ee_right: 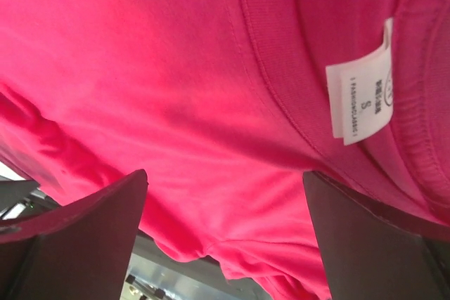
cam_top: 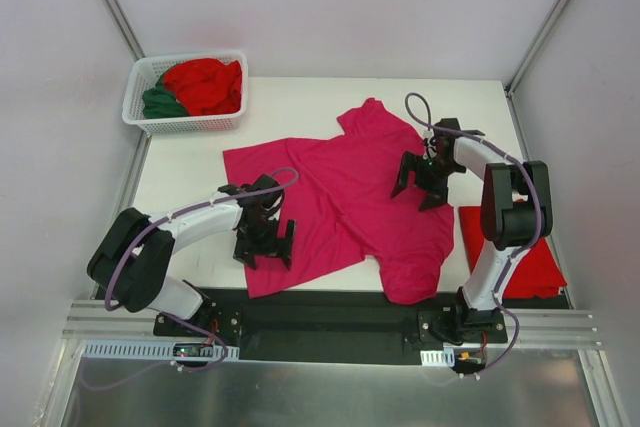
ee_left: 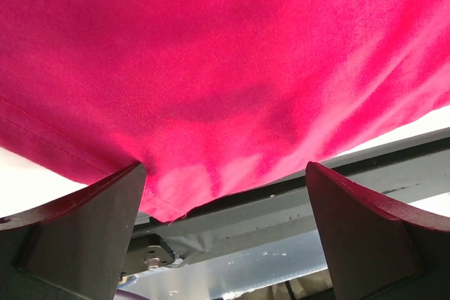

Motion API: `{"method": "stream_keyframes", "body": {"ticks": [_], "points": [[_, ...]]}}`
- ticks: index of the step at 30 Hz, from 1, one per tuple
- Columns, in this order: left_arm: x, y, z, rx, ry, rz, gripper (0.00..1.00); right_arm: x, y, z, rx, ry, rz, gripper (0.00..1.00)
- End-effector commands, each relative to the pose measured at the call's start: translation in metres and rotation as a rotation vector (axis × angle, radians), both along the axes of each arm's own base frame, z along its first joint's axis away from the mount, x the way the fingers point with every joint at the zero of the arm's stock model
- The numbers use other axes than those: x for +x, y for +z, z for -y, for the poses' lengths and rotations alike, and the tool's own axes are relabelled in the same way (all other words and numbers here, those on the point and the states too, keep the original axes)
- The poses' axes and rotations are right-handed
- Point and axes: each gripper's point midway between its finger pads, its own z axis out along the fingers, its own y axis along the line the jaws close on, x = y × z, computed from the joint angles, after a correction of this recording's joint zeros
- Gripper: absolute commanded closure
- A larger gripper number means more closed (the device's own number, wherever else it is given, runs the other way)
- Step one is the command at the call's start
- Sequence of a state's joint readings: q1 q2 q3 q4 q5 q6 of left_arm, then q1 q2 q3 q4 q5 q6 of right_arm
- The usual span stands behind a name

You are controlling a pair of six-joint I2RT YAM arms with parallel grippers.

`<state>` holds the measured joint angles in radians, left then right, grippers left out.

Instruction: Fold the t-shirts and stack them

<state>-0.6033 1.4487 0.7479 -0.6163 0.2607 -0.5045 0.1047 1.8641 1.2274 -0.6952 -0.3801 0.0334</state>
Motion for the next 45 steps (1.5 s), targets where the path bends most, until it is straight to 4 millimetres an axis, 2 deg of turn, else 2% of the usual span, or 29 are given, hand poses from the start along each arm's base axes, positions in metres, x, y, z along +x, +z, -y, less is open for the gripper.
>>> {"method": "stream_keyframes", "body": {"ticks": [1, 3, 8, 13, 16, 19, 20, 21, 24, 25, 26, 28, 31, 36, 39, 41, 42, 43, 45], "points": [[-0.01, 0.005, -0.003, 0.03, -0.008, -0.034, 0.01, 0.014, 0.008, 0.001, -0.001, 0.022, 0.018, 0.04], [0.0, 0.017, -0.007, 0.054, -0.018, 0.018, 0.01, 0.015, 0.005, 0.001, -0.002, 0.029, 0.004, 0.04], [-0.003, 0.028, -0.028, 0.144, -0.042, 0.045, 0.01, 0.01, 0.009, -0.001, 0.014, 0.048, -0.002, 0.04], [-0.003, 0.033, -0.037, 0.19, -0.026, 0.049, 0.01, 0.004, 0.034, -0.007, 0.052, 0.04, 0.048, 0.04], [0.004, 0.043, -0.023, 0.13, 0.0, 0.039, 0.01, 0.001, 0.048, -0.013, 0.08, 0.02, 0.076, 0.04], [0.018, 0.061, 0.014, -0.025, -0.002, 0.05, 0.01, 0.0, 0.059, -0.018, 0.103, 0.018, 0.093, 0.04], [0.015, 0.068, 0.03, -0.114, -0.005, 0.024, 0.01, -0.001, 0.061, -0.02, 0.11, 0.021, 0.096, 0.04], [0.025, 0.07, 0.044, -0.185, -0.009, 0.059, 0.01, -0.002, 0.063, -0.022, 0.121, 0.025, 0.098, 0.04], [0.018, 0.054, 0.057, -0.247, -0.014, -0.007, 0.01, -0.006, 0.065, -0.027, 0.13, 0.041, 0.105, 0.04], [0.023, 0.044, 0.064, -0.276, -0.014, -0.012, 0.01, -0.006, 0.065, -0.027, 0.133, 0.043, 0.107, 0.04], [0.014, 0.029, 0.06, -0.268, 0.001, -0.058, 0.01, -0.009, 0.065, -0.028, 0.136, 0.043, 0.106, 0.04], [0.01, 0.011, 0.062, -0.279, 0.011, -0.1, 0.01, -0.012, 0.066, -0.028, 0.136, 0.049, 0.107, 0.04], [-0.002, -0.007, 0.055, -0.247, 0.03, -0.158, 0.01, -0.015, 0.07, -0.028, 0.135, 0.054, 0.118, 0.04], [-0.002, -0.012, 0.039, -0.219, 0.099, -0.192, 0.01, -0.017, 0.072, -0.028, 0.138, 0.058, 0.121, 0.04], [-0.003, -0.007, 0.021, -0.174, 0.138, -0.224, 0.01, -0.018, 0.073, -0.028, 0.141, 0.062, 0.122, 0.04], [0.007, -0.004, 0.004, -0.088, 0.123, -0.186, 0.01, -0.017, 0.074, -0.028, 0.144, 0.061, 0.123, 0.04], [-0.002, 0.001, -0.008, -0.026, 0.119, -0.225, 0.01, -0.017, 0.073, -0.029, 0.145, 0.063, 0.12, 0.04], [0.006, 0.007, -0.013, -0.004, 0.102, -0.195, 0.01, -0.017, 0.074, -0.029, 0.147, 0.062, 0.12, 0.04], [0.008, 0.012, -0.033, 0.077, 0.117, -0.204, 0.01, -0.015, 0.074, -0.03, 0.154, 0.06, 0.121, 0.04]]}}
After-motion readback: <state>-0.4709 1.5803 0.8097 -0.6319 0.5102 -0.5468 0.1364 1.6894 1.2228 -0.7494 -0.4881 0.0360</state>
